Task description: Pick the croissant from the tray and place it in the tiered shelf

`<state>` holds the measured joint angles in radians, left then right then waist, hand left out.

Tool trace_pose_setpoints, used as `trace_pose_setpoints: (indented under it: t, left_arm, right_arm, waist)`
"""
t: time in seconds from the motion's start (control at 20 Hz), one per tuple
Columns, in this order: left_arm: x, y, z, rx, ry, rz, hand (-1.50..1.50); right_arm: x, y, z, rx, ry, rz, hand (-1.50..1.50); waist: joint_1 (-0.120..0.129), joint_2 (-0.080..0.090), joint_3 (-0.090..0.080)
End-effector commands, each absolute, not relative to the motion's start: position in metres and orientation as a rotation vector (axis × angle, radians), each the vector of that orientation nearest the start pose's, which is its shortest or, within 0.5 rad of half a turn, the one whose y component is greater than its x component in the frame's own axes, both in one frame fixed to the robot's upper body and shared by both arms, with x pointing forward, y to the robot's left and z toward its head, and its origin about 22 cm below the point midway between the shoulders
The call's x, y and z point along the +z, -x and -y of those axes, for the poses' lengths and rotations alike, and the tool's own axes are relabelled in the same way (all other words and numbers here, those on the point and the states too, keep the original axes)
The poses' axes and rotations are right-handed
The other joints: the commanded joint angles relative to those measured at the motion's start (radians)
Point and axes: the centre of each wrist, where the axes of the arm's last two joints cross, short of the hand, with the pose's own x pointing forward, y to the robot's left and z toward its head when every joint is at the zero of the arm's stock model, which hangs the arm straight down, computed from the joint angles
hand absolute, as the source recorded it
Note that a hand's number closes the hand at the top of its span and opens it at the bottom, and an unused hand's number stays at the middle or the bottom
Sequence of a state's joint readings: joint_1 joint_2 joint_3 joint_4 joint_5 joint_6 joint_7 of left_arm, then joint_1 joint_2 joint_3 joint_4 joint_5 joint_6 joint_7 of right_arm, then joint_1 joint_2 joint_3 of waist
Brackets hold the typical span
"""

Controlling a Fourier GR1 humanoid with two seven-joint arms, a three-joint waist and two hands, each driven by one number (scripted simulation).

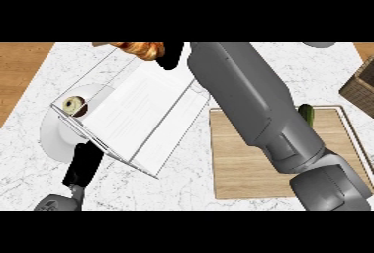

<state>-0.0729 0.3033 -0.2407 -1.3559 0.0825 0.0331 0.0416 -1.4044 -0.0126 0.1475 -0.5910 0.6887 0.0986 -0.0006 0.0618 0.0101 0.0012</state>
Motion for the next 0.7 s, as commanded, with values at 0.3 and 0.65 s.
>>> trace_pose_setpoints:
  t: [0.3, 0.65]
  left_arm:
    - [-0.02, -0.265, -0.241, -0.381, -0.036, 1.357, 0.0]
    - [-0.03, -0.257, -0.227, -0.398, -0.017, 1.331, 0.0]
  right_arm:
    - [0.187, -0.451, 0.043, 0.942, -0.134, 1.553, -1.5]
    - [0.193, -0.454, 0.049, 0.635, -0.286, 1.615, -1.5]
  waist:
    - [0.069, 0.018, -0.003]
    - [0.069, 0.01, -0.003]
